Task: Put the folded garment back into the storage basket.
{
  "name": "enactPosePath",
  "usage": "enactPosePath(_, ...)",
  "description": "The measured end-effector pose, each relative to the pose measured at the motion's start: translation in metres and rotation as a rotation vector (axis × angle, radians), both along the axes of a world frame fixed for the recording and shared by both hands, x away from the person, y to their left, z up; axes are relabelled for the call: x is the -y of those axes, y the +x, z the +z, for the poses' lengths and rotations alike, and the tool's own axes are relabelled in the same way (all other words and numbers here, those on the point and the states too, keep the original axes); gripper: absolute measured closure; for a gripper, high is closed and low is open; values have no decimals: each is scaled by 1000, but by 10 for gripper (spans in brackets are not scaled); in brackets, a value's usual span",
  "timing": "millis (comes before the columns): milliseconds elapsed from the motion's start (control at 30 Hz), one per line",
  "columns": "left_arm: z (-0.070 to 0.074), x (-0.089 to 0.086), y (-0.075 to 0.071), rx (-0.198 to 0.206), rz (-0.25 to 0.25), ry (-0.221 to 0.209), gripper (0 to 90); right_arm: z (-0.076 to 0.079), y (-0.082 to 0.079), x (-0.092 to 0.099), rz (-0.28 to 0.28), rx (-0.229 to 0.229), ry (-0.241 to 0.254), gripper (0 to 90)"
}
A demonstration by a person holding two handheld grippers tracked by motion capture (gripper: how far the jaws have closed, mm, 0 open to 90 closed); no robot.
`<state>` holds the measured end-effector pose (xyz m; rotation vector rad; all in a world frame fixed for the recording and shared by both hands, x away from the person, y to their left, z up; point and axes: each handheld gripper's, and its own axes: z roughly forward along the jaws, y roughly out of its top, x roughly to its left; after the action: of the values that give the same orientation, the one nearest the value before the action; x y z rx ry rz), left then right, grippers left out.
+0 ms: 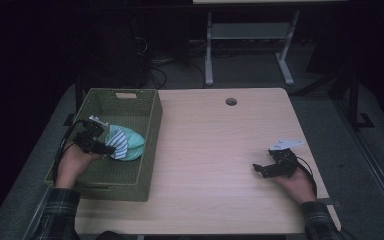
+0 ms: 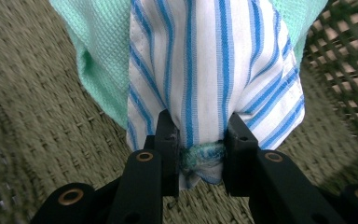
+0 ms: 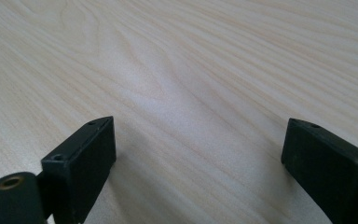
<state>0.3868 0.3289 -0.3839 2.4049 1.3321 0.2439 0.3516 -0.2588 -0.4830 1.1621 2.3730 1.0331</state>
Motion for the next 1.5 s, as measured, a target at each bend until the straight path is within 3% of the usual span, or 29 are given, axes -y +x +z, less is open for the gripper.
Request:
enactPosePath(233,-19,2,8,-24,-10,18,696,0,0,0,-3,-3,1,95)
enactPosePath(500,-25,1,10,-41,-2,10,659,0,0,0,-1,-1,0,93)
enactPosePath(567,-26,1,10,-43,0,11,621,0,0,0,-1,-1,0,93)
enactPosePath(700,-27,0,10,-54,14,-1,462,0,0,0,0,-1,0,93)
enactPosePath(833,-23,0,8,-30,17,-22,307,0,0,0,-1,-1,0,93)
enactPosePath(1067,-6,2,3,33,37,-76,182,0,0,0,-1,-1,0,93)
enactPosePath(1267,13,12,-1,89,14,-145,170,0,0,0,-1,-1,-1,93)
enactPosePath(1500,32,35,-4,140,-29,-188,170,0,0,0,0,0,-1,93)
